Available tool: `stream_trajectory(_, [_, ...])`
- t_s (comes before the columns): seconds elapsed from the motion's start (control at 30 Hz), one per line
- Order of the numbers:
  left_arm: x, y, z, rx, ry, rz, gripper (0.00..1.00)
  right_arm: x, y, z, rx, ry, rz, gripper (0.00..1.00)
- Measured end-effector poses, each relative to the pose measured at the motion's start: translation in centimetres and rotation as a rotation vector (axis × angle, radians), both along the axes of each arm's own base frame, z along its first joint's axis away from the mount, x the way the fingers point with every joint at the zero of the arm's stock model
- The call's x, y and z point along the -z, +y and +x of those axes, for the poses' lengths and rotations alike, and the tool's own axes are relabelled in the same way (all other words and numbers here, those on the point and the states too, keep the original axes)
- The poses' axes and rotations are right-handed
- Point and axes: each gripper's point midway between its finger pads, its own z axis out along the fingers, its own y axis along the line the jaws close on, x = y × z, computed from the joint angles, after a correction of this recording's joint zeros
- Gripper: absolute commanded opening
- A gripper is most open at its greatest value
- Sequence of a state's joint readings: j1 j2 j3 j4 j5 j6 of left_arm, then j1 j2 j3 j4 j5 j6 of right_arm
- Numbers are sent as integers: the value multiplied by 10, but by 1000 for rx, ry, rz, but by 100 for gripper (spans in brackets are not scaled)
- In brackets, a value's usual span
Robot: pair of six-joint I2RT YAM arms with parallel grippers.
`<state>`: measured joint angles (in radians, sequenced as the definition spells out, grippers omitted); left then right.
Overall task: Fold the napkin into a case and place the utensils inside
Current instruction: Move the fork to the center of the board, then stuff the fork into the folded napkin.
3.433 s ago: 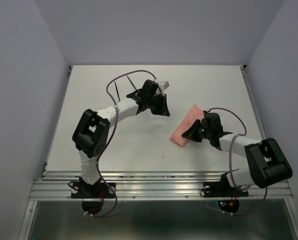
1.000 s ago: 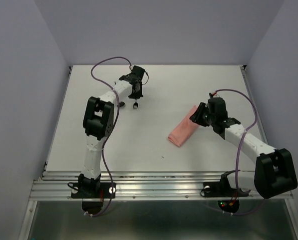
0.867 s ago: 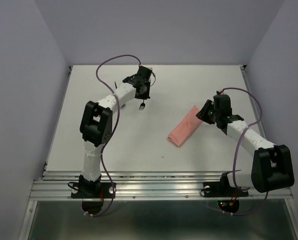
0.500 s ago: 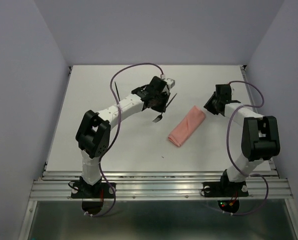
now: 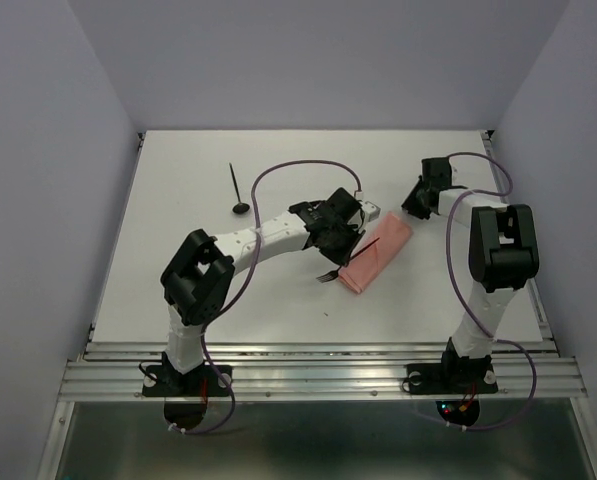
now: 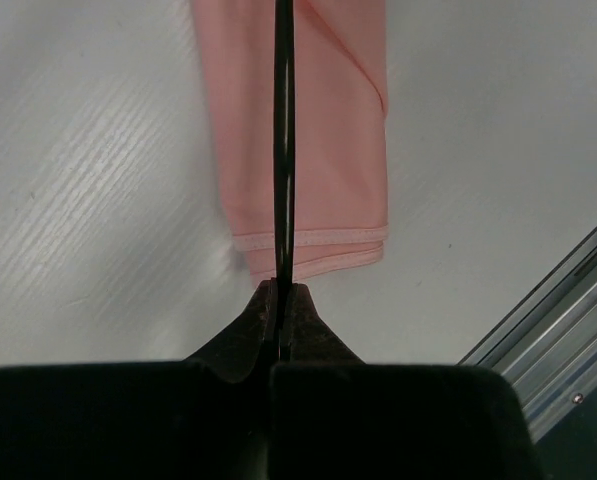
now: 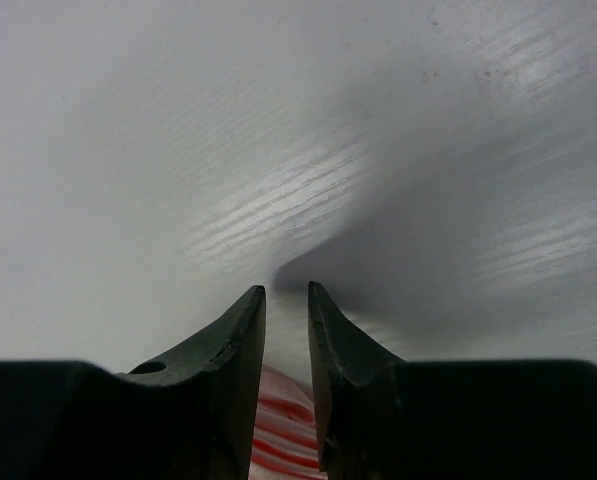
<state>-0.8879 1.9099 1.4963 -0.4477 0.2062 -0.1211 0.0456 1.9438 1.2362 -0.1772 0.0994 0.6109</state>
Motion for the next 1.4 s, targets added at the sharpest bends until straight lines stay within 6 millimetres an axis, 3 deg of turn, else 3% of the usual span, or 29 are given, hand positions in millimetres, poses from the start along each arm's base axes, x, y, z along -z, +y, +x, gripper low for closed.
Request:
stream_trajectory(0.2, [3, 4, -7, 15, 15, 29, 0, 1, 5, -1, -20, -2, 22, 29])
stream_trajectory(0.7, [19, 4, -3, 4, 40, 90, 0, 1, 13, 1, -48, -21, 56, 29])
stream_trajectory(1.4, [31, -30, 25, -42, 52, 88, 0, 2, 25, -4, -83, -54, 119, 29])
